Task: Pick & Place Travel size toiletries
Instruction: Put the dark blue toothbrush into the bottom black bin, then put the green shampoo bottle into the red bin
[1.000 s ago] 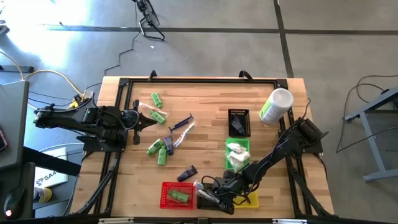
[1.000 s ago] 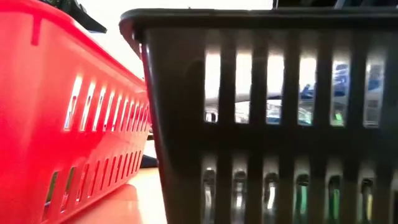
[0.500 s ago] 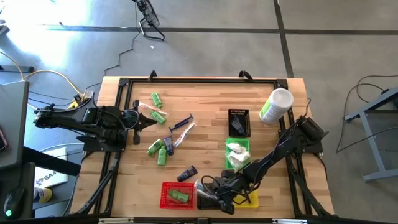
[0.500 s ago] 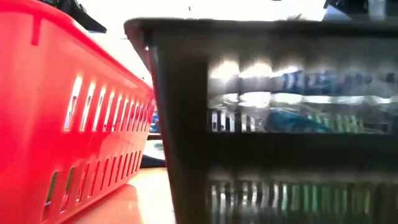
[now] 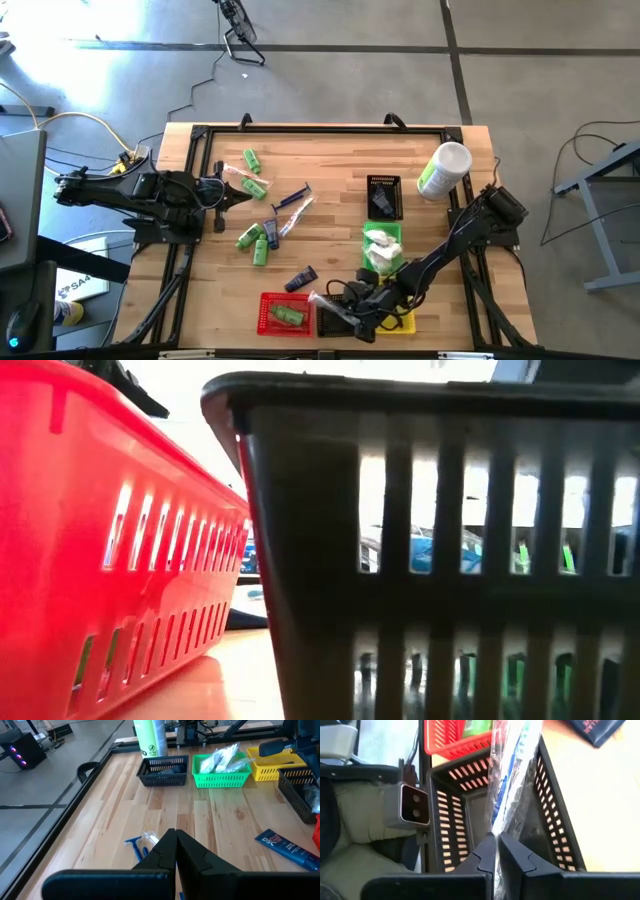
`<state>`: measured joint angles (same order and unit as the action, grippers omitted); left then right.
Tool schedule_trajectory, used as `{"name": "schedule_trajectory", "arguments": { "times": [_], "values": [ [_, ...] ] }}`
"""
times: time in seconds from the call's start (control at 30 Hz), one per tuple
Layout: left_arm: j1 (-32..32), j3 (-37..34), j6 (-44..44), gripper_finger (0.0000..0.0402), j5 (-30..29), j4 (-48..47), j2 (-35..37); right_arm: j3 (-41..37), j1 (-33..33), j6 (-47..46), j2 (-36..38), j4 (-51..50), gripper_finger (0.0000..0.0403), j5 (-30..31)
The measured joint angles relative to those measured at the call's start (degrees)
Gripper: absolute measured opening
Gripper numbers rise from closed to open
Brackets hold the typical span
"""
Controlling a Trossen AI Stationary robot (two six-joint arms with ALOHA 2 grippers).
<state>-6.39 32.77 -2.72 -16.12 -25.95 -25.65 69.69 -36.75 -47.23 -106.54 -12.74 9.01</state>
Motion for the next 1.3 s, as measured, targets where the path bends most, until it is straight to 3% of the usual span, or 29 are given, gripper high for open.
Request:
{"name": "schedule_trajectory", "arguments": {
  "times": [0.13, 0.4, 0.53, 0.7, 1.07, 1.3],
  "values": [
    [0.0, 0.0, 0.0, 0.0, 0.0, 0.0, 0.0, 0.0, 0.0, -1.3, 0.0, 0.1, 0.0027, 0.1],
    [0.0, 0.0, 0.0, 0.0, 0.0, 0.0, 0.0, 0.0, 0.0, 0.7, 0.3, -0.8, 0.0114, 1.5],
    [0.0, 0.0, 0.0, 0.0, 0.0, 0.0, 0.0, 0.0, 0.4, 2.0, 2.2, -1.3, 0.0131, 1.4],
    [0.0, 0.0, 0.0, 0.0, 0.0, 0.0, 0.0, 0.0, 0.9, 2.0, 6.1, -4.0, 0.0112, 1.0],
    [0.0, 0.0, 0.0, 0.0, 0.0, 0.0, 0.0, 0.0, 0.8, 0.2, 13.1, -13.3, 0.0009, 1.4],
    [0.0, 0.0, 0.0, 0.0, 0.0, 0.0, 0.0, 0.0, 0.9, 2.4, 14.6, -16.6, 0.0003, 1.6]
  ]
}}
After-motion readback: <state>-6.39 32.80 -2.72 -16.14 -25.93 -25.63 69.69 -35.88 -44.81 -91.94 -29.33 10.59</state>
